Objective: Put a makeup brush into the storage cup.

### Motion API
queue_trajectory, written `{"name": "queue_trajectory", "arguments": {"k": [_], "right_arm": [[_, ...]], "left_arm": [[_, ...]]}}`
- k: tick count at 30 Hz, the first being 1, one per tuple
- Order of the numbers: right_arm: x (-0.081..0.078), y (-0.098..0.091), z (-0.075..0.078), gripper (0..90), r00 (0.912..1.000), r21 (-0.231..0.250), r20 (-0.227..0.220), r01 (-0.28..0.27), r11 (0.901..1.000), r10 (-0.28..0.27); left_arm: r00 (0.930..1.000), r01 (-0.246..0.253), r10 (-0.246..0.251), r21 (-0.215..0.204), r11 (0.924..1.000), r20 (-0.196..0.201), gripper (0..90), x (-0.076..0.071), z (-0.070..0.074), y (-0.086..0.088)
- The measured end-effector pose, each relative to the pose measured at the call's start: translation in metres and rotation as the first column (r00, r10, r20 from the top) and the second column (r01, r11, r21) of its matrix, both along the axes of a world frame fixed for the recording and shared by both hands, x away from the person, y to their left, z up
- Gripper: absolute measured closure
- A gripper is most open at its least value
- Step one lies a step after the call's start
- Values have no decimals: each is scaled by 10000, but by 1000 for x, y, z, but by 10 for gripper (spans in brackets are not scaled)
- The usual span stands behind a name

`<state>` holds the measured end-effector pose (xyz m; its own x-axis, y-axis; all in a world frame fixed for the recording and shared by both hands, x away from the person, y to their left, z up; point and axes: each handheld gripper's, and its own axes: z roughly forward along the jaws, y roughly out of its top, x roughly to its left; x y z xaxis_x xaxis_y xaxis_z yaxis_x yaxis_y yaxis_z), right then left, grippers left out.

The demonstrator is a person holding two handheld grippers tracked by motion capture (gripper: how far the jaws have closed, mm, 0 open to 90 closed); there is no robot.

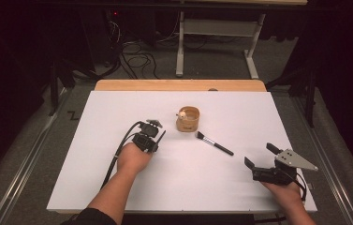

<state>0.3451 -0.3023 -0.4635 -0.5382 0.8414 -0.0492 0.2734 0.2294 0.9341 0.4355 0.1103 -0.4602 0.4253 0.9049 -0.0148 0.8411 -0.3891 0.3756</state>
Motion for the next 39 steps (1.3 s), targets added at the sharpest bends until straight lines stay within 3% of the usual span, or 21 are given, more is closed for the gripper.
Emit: {"name": "queue_trajectory", "arguments": {"k": [22, 39], "right_arm": [[0, 1, 0, 20, 10000, -70, 56, -68, 10000, 69], [0, 1, 0, 21, 10000, -91, 54, -68, 9999, 68]], "left_arm": [[9999, -42, 37, -308, 9995, -142, 820, 1, -2, 4], [9998, 181, -181, -35, 9998, 127, 828, -2, -2, 1]]}}
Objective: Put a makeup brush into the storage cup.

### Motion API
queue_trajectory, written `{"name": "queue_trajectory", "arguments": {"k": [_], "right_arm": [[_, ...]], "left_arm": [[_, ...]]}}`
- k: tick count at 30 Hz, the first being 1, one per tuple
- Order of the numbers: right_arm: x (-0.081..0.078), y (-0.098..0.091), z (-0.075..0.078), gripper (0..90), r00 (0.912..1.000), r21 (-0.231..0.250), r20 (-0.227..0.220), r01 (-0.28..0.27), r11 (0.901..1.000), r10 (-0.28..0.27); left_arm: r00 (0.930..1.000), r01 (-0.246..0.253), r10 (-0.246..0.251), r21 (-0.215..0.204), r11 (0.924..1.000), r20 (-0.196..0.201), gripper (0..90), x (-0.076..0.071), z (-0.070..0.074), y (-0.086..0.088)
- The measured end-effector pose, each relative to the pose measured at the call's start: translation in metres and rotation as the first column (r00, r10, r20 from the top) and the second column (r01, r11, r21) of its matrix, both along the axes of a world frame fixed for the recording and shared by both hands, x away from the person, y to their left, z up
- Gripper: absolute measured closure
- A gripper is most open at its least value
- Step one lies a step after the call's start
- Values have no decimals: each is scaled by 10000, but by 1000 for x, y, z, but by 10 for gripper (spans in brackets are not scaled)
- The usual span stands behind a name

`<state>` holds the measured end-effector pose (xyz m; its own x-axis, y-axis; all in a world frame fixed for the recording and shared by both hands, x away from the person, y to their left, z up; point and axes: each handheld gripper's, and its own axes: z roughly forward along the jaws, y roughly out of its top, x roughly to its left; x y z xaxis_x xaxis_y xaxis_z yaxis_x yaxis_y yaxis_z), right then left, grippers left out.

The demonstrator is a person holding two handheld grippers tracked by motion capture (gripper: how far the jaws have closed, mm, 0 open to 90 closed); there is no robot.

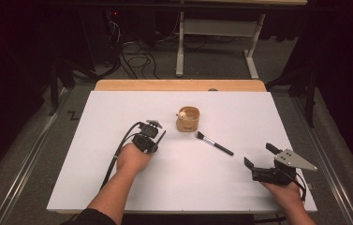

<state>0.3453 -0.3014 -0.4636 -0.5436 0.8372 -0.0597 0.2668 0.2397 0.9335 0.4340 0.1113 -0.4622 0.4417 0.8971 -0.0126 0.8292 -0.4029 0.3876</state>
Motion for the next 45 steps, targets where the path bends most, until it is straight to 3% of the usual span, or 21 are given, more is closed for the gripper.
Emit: {"name": "queue_trajectory", "arguments": {"k": [10, 14, 20, 24, 29, 31, 32, 36, 37, 39, 43, 45], "right_arm": [[0, -1, 0, 21, 10000, 82, -20, 26, 10000, -26], [0, 0, 0, 21, 10000, 93, -70, 44, 9999, -44], [0, 0, 0, 21, 10000, 67, -81, 50, 10000, -49], [0, 0, -1, 21, 10000, 10, -68, 15, 10000, -14], [0, 1, -1, 21, 9999, 11, -104, 14, 10000, -14], [0, 2, -2, 21, 9999, 2, -107, 12, 10000, -12], [0, 2, -2, 21, 9999, 10, -125, 5, 10000, -5], [0, 3, -2, 21, 10000, -79, -88, -6, 10000, 5], [0, 4, -3, 21, 9999, -69, -148, 3, 10000, -4], [1, 4, -3, 21, 9999, -90, -135, -28, 10000, 26], [0, 8, -3, 21, 9999, -250, -123, -63, 9997, 60], [-1, 12, -3, 21, 9998, -378, -92, -157, 9992, 154]], "left_arm": [[9980, 524, -539, 450, 9976, 342, 827, -5, 2, -2], [9944, 799, -841, 666, 9946, 632, 827, -10, 6, -2], [9826, 1319, -1430, 969, 9865, 1184, 827, -20, 14, -2], [9608, 1834, -2066, 1351, 9737, 1849, 827, -32, 19, -3], [9384, 2133, -2467, 1563, 9644, 2419, 827, -43, 20, -4], [9237, 2314, -2729, 1762, 9568, 2688, 827, -47, 20, -5], [9237, 2314, -2729, 1762, 9568, 2688, 827, -47, 20, -5], [9018, 2644, -3148, 1984, 9438, 2960, 827, -55, 18, -9], [8893, 2787, -3353, 2129, 9365, 3108, 827, -59, 15, -12], [8767, 2939, -3553, 2235, 9293, 3244, 827, -63, 14, -15], [8425, 3192, -3999, 2633, 9104, 3610, 827, -71, 13, -20], [8208, 3354, -4320, 2968, 8941, 3739, 827, -75, 14, -22]]}}
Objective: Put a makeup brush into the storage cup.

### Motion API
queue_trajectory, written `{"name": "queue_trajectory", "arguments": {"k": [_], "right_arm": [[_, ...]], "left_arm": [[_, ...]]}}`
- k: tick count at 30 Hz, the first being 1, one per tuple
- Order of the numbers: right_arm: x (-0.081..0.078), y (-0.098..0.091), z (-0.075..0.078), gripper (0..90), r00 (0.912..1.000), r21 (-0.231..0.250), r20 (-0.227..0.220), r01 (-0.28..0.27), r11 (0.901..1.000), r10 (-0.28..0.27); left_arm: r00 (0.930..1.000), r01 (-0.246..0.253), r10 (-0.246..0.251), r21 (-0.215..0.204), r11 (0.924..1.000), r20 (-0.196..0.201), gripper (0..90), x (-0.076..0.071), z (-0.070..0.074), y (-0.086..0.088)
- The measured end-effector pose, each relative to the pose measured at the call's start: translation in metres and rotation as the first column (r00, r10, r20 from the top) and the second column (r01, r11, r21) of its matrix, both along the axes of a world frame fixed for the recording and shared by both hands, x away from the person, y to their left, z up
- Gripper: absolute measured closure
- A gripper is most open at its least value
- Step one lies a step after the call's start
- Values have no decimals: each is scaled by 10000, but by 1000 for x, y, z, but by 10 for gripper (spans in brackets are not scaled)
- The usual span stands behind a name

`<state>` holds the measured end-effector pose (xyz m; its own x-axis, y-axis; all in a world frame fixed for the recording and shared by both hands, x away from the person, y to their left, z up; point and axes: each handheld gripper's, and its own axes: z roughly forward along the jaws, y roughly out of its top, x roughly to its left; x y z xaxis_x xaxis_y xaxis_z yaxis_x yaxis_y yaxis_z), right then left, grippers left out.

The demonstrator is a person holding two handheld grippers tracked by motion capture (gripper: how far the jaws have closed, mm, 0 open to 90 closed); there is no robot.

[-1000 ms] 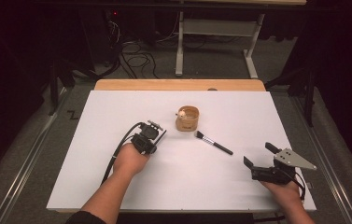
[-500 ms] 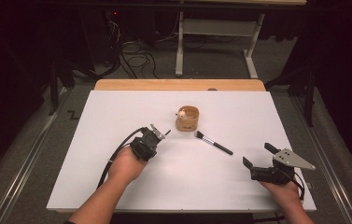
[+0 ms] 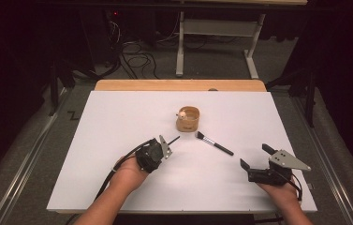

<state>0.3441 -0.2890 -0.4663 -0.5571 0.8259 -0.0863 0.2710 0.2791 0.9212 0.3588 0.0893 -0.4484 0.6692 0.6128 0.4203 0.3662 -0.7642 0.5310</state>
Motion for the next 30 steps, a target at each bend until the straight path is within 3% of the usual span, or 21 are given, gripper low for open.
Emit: {"name": "queue_trajectory", "arguments": {"k": [1, 2, 7, 14, 16, 18, 20, 23, 30], "right_arm": [[0, 0, 0, 21, 10000, 0, 0, 0, 10000, 0], [-1, 6, 2, 21, 9996, -395, 192, -206, 9990, 214], [-7, 27, 10, 39, 9949, -1085, 561, -779, 9910, 843], [-10, 45, 17, 60, 9869, -1643, 895, -1183, 9793, 1343], [-9, 51, 18, 98, 9842, -2058, 1025, -1212, 9711, 1446], [-10, 52, 18, 119, 9839, -2165, 992, -1245, 9683, 1487], [-9, 57, 21, 154, 9796, -2696, 1088, -1345, 9535, 1690], [-8, 60, 23, 171, 9756, -2864, 1136, -1487, 9465, 1877], [-3, 81, 23, 222, 9592, -3716, 1129, -2013, 9063, 2593]], "left_arm": [[10000, 0, 0, 0, 10000, 0, 827, 0, 0, 0], [9998, 192, -193, 165, 9997, 60, 827, -3, 0, -2], [9966, 767, -792, 966, 9924, 225, 827, -11, -1, -7], [9925, 1126, -1176, 1234, 9859, 340, 826, -16, 2, -9], [9913, 1203, -1264, 1346, 9836, 378, 827, -17, 1, -9], [9910, 1205, -1270, 1338, 9837, 412, 827, -17, 2, -9], [9901, 1216, -1294, 1287, 9842, 543, 827, -18, 4, -8], [9899, 1205, -1291, 1341, 9836, 578, 826, -17, 6, -8], [9858, 1460, -1561, 1423, 9790, 623, 826, -19, 7, -8]]}}
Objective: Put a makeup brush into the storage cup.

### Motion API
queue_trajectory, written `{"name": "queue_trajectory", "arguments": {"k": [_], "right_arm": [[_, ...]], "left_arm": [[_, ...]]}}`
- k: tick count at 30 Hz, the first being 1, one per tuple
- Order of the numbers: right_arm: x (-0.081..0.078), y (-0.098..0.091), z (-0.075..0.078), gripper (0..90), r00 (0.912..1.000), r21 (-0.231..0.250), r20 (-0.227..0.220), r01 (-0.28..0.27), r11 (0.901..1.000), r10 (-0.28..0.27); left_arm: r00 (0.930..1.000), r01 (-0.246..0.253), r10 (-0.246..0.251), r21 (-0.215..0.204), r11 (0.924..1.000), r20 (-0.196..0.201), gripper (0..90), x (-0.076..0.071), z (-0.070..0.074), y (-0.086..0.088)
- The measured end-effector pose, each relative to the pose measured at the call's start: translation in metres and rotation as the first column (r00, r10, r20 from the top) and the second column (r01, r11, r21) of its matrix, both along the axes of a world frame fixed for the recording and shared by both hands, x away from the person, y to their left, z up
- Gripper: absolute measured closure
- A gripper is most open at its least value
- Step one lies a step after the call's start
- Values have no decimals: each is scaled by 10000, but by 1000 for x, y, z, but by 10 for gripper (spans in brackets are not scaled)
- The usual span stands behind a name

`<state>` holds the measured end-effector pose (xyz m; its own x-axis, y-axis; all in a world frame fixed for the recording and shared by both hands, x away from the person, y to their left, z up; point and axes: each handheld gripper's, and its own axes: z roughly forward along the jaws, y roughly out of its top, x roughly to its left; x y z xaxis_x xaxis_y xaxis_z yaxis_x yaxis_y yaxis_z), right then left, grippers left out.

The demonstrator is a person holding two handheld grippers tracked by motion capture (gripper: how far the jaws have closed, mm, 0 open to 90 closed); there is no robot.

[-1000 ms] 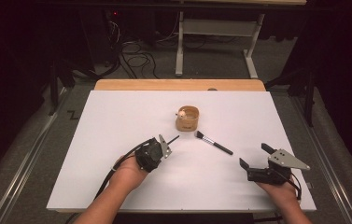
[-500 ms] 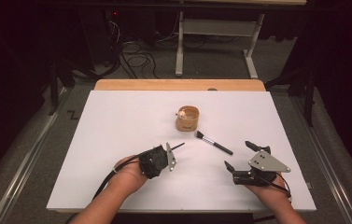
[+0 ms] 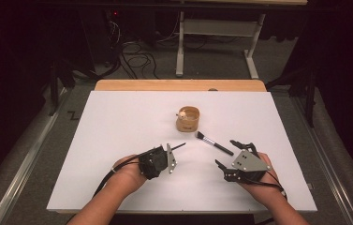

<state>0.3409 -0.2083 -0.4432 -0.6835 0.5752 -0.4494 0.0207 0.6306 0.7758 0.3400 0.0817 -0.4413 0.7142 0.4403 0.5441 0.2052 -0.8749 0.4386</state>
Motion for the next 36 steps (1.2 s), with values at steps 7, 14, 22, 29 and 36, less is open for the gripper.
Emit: {"name": "queue_trajectory", "arguments": {"k": [7, 14, 22, 29, 36], "right_arm": [[1, 16, -3, 269, 9989, -727, 299, -326, 9968, 349], [3, 30, -5, 320, 9950, -1242, 419, -847, 9886, 905], [3, 41, -7, 378, 9898, -1814, 489, -1229, 9757, 1338], [4, 46, -9, 414, 9904, -2029, 443, -1197, 9719, 1312], [5, 52, -9, 456, 9837, -2513, 656, -1458, 9569, 1672]], "left_arm": [[9999, 157, -156, 238, 9996, -40, 826, -1, -2, -1], [9974, 724, -722, 714, 9948, -60, 826, -4, -2, -6], [9942, 1063, -1071, 875, 9905, 40, 827, -6, 1, -10], [9928, 1169, -1188, 1048, 9876, 127, 826, -5, 4, -13], [9910, 1306, -1332, 1345, 9823, 105, 826, -6, -1, -16]]}}
